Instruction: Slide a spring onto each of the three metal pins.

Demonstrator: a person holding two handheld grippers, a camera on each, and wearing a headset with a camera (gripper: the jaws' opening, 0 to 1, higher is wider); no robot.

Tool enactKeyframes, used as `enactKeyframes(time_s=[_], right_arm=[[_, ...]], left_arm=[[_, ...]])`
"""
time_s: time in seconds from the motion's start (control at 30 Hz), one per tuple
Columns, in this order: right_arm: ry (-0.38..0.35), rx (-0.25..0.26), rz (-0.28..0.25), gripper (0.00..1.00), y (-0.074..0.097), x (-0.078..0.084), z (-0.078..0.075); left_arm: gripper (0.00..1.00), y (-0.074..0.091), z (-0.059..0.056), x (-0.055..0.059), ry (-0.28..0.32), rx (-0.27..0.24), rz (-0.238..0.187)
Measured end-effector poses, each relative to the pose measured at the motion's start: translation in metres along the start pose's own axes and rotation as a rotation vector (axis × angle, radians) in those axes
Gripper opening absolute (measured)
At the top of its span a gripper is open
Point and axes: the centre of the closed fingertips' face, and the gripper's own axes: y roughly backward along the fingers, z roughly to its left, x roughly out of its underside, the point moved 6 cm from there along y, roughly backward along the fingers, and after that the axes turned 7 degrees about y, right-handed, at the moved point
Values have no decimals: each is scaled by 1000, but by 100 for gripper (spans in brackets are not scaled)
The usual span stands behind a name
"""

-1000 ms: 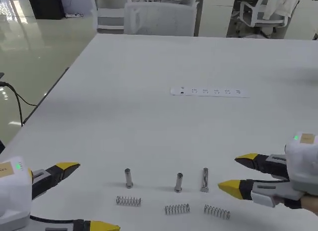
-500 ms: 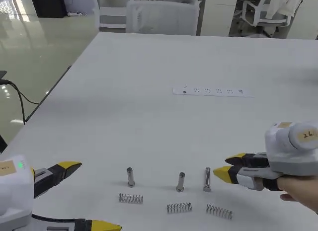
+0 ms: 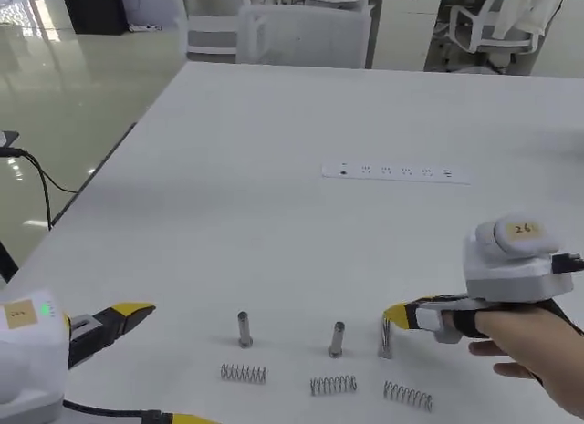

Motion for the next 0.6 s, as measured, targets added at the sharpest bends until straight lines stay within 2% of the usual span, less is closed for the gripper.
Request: enactKeyframes(time_s=[0.07, 0.33, 0.6], right_arm=[[-26, 6, 19, 19, -4, 1, 1], [-54, 57, 92, 18, -15, 5, -2], [-17, 86, 149, 15, -24, 11, 0]], left_arm=[[98, 0, 0, 0, -2, 0, 2], [98, 1, -1, 2, 1, 2, 10], [98, 3, -1, 3, 8, -2, 10]])
